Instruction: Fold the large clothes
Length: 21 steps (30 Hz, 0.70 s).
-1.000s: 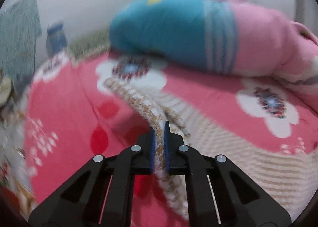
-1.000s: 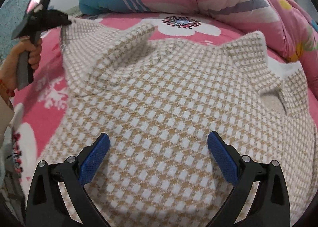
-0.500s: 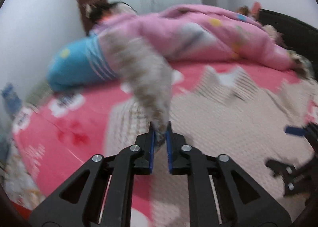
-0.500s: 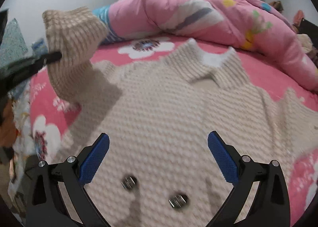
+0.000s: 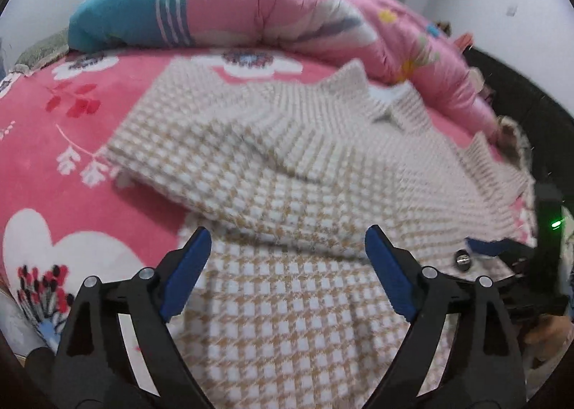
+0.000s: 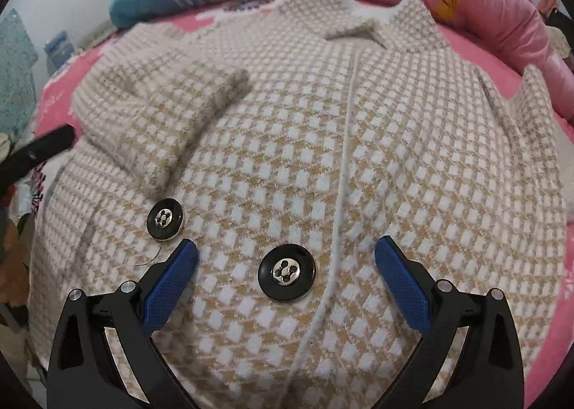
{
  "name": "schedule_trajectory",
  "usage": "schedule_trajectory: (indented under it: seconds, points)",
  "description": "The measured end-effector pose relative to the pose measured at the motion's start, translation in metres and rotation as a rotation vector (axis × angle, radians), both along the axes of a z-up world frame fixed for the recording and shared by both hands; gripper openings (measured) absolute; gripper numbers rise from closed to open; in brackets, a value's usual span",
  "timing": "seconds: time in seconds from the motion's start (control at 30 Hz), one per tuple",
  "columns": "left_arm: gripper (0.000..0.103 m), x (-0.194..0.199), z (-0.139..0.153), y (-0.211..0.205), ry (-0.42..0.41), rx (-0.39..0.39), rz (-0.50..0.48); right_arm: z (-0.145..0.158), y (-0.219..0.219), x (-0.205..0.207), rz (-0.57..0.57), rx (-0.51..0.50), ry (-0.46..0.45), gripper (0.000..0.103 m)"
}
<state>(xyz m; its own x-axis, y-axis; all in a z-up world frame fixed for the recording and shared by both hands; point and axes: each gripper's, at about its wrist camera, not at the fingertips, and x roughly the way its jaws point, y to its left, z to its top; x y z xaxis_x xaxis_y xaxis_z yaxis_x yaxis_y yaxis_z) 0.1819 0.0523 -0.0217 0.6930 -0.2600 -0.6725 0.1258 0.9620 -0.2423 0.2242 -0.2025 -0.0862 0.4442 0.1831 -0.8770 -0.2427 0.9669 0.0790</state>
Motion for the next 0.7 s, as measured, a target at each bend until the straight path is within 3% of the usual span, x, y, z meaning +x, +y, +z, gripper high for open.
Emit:
schedule_trajectory:
  seconds: [0.07,0.17,0.27,0.37,0.43,0.5,0.7]
  points:
    - [0.086,-0.005,0.003,0.001,-0.018,0.035,0.016,0.001,-0.003,-0.001,0.017,0.01,0.007,0.097]
    - [0.086,-0.003,-0.007,0.003,0.022,0.136,0.064,0.016,-0.01,-0.004,0.004,0.008,0.043,0.096]
    - [0.086,0.004,-0.026,0.009,0.1,0.224,0.111,0.044,-0.019,-0.001,-0.003,0.13,-0.003,0.096]
    - [0.087,0.01,-0.038,0.017,0.15,0.189,0.128,0.062,-0.013,0.009,0.045,0.285,0.001,0.096]
    - [0.09,0.009,-0.039,0.022,0.152,0.164,0.135,0.06,-0.003,0.022,0.069,0.391,0.054,0.096]
    - [0.091,0.011,-0.042,0.024,0.164,0.152,0.138,0.051,0.006,0.039,0.082,0.457,0.114,0.086]
    - [0.095,0.012,-0.046,0.024,0.183,0.152,0.14,0.01,0.023,0.07,0.035,0.485,0.274,0.059]
